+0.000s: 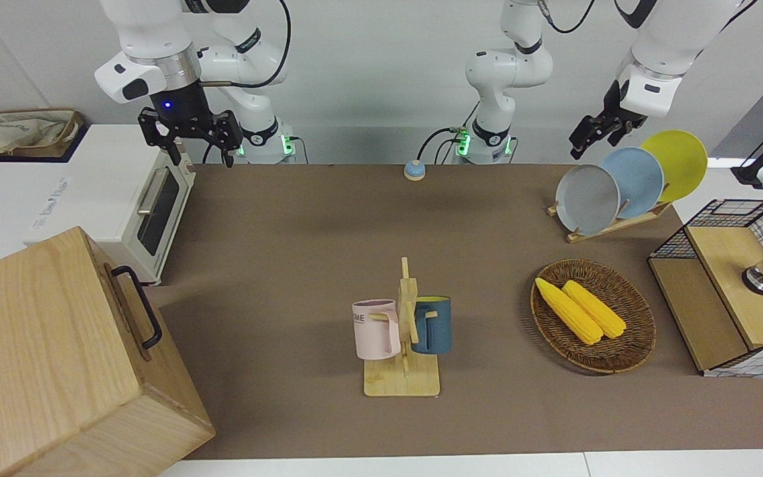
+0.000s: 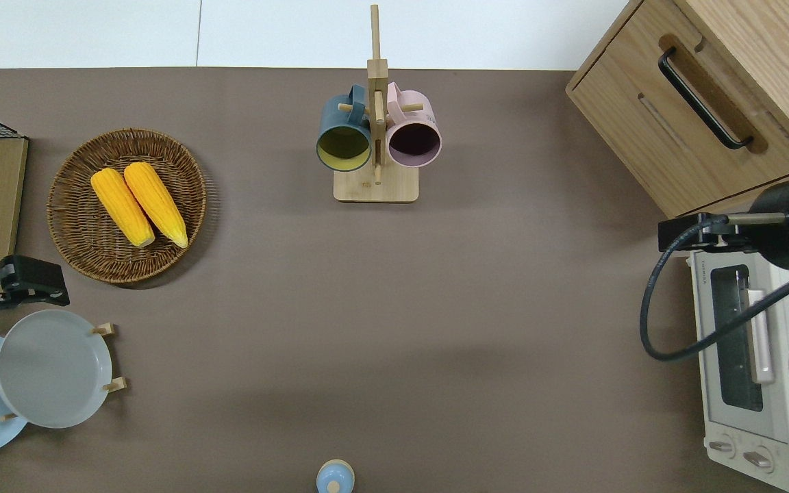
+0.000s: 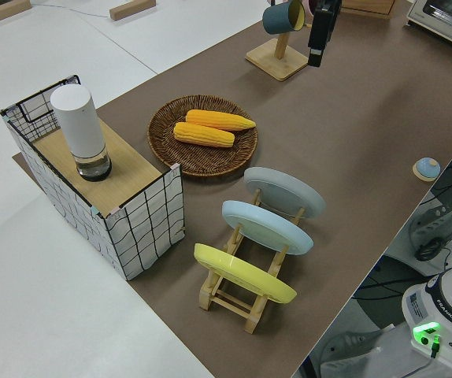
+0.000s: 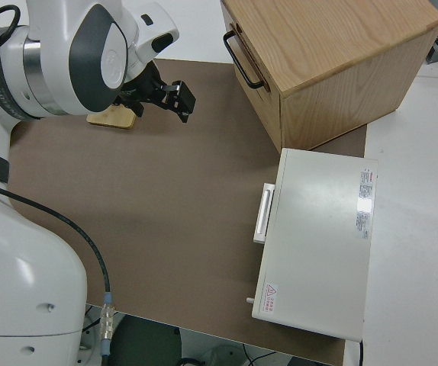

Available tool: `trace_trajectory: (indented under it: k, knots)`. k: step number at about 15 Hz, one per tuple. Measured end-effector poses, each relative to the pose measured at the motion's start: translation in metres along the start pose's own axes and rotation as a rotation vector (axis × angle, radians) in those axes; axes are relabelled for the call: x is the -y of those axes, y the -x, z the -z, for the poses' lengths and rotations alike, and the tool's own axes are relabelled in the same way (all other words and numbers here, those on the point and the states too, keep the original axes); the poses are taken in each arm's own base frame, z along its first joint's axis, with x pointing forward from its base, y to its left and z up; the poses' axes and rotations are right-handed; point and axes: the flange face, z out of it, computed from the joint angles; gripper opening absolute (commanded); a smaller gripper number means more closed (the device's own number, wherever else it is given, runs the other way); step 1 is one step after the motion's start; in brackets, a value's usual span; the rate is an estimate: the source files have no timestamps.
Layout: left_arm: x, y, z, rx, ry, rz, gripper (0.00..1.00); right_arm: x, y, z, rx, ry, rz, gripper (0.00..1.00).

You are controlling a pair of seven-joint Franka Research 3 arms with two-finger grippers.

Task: Slide drawer open with right arm
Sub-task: 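Raise the right arm from its rest pose beside the toaster oven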

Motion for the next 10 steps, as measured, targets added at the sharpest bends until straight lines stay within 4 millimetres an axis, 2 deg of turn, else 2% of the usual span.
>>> trace_trajectory:
  k: [10]
  knots:
    - [0.000,0.000,0.000,0.000,0.000,0.000,0.99,0.016,0.003,0.001,-0.001,-0.001,0.029,0.987]
